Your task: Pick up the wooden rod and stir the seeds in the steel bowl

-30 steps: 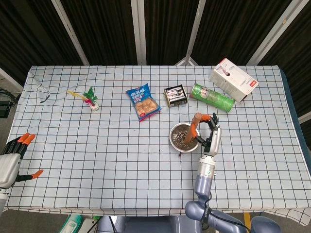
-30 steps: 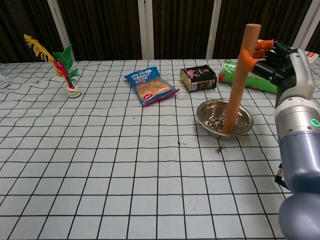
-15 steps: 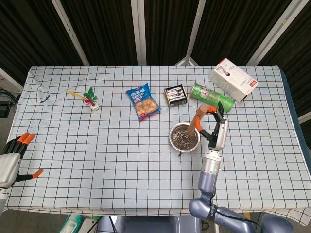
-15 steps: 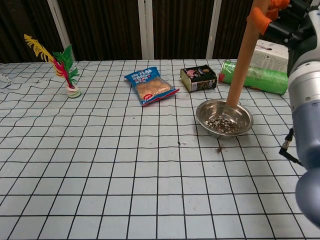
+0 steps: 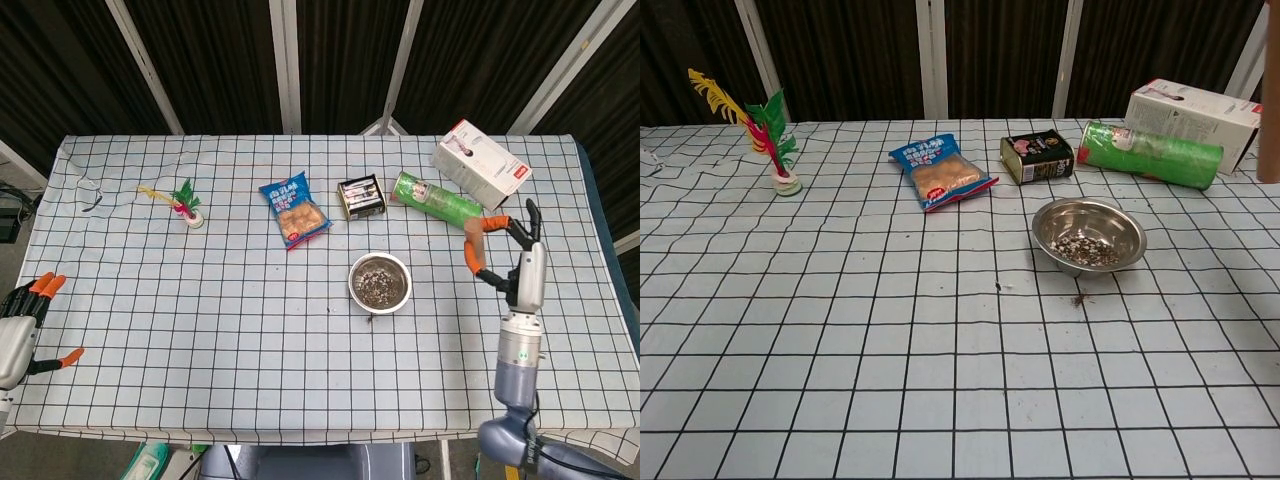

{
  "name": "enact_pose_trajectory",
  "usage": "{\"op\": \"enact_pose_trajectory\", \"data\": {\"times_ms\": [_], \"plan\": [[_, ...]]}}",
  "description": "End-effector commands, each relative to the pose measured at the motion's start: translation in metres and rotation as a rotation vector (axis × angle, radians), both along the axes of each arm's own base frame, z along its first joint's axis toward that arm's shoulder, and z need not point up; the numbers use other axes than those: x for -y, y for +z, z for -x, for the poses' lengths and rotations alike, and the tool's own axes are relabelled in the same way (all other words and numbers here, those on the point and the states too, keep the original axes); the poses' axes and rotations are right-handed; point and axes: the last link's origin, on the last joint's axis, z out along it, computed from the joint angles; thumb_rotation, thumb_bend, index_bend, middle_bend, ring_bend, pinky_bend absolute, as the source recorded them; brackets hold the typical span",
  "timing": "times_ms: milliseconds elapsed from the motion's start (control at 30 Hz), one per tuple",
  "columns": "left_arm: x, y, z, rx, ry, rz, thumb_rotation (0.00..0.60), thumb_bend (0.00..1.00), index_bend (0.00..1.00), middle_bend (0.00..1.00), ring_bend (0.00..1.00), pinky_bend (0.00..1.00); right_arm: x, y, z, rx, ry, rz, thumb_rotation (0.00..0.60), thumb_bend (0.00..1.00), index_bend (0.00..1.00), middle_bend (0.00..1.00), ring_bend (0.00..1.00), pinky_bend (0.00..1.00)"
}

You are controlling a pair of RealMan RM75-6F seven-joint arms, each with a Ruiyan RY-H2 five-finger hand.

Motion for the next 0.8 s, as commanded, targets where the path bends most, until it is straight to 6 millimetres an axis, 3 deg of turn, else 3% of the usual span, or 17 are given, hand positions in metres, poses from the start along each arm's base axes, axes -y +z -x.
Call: {"op": "enact_pose_trajectory", "data": {"times_ms": [33, 267, 500, 600, 800], "plan": [[0.001, -0.001, -0.001, -0.005, -0.004, 0.0, 0.6, 0.05, 0.0, 0.0, 0.0, 0.0, -0.024, 0.0, 0.041, -0.248, -0.055, -0.118, 0.6, 0.56, 0.79, 0.63, 0.46, 0.0], [0.003, -0.002, -0.002, -0.018, -0.014, -0.006, 0.6, 0.05, 0.0, 0.0, 0.0, 0.0, -0.047, -0.009, 0.067, -0.711, -0.002, -0.196, 0.6, 0.56, 0.79, 0.63, 0.46, 0.0], [0.004, 0.0, -0.001, -0.012, -0.016, -0.01, 0.6, 0.05, 0.0, 0.0, 0.0, 0.0, -0.06, -0.035, 0.08, -1.072, 0.031, -0.278, 0.6, 0.56, 0.79, 0.63, 0.46, 0.0], [0.004, 0.0, 0.0, -0.01, -0.016, -0.007, 0.6, 0.05, 0.0, 0.0, 0.0, 0.0, -0.065, -0.044, 0.084, -1.171, 0.041, -0.313, 0.6, 0.56, 0.79, 0.63, 0.46, 0.0], [0.004, 0.0, 0.0, -0.007, -0.011, 0.001, 0.6, 0.05, 0.0, 0.0, 0.0, 0.0, -0.071, -0.063, 0.084, -1.206, 0.012, -0.388, 0.6, 0.57, 0.79, 0.63, 0.46, 0.0]]}}
